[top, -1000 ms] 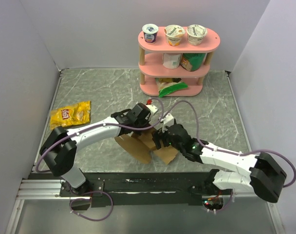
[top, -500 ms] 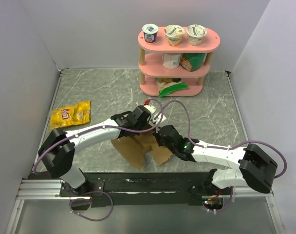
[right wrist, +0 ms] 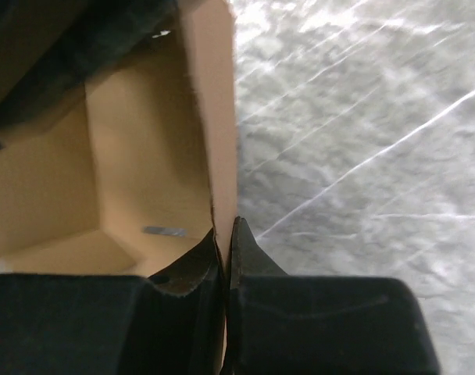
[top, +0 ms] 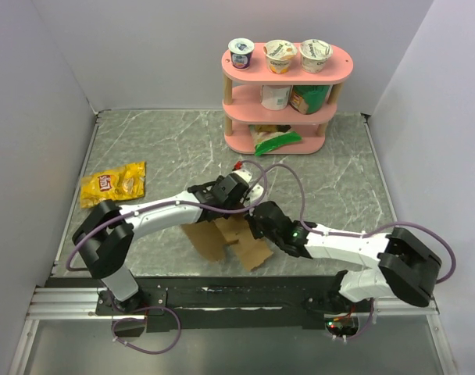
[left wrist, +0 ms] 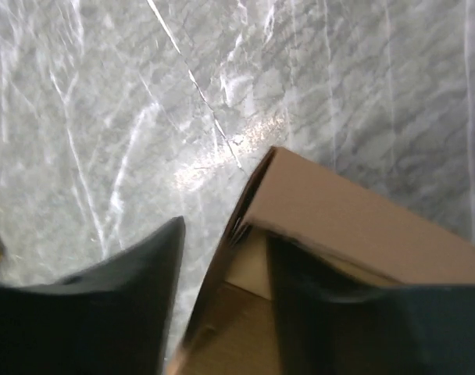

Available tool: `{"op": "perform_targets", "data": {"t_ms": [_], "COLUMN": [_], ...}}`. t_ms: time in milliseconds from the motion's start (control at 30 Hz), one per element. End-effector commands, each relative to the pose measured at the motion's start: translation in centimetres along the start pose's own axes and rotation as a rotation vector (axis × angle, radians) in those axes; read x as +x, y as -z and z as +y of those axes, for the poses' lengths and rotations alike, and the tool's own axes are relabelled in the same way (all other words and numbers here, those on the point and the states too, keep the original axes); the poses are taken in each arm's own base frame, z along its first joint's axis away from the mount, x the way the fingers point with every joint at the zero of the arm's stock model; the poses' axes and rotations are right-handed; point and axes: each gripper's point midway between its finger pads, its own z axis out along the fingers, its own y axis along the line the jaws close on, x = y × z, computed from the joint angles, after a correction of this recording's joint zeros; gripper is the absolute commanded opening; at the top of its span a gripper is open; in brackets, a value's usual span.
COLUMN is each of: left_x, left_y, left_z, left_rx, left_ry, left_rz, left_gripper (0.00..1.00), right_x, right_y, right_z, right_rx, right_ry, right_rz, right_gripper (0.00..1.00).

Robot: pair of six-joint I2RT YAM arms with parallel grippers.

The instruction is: Fold the paper box

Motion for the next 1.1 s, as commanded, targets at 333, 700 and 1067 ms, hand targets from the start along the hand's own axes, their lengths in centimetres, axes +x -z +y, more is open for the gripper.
{"op": "perform_targets", "data": {"t_ms": [333, 700, 1067], "left_x": [1.0, -1.8, -4.8], "left_y": [1.0, 4.6, 2.1], "left_z": [0.4, 3.7, 8.6], "left_rx": [0.061, 0.217, 0.189], "left_ry": [0.108, 0.319, 0.490], "left_rz": [0.060, 0.002, -0.096], "left_gripper": [0.97, 0.99, 0.99], "right_x": [-1.8, -2.1, -6.5], "right_y": [-1.5, -3.2, -3.1], "right_z": [-0.5, -2.0, -1.6], "right_rx": [0.060, 0.022, 0.007], "right_ry": [-0.058, 0.045, 0.109], "right_rz": [-0.021, -0.044, -0.079], "right_gripper": [0.06, 0.17, 0.99]}}
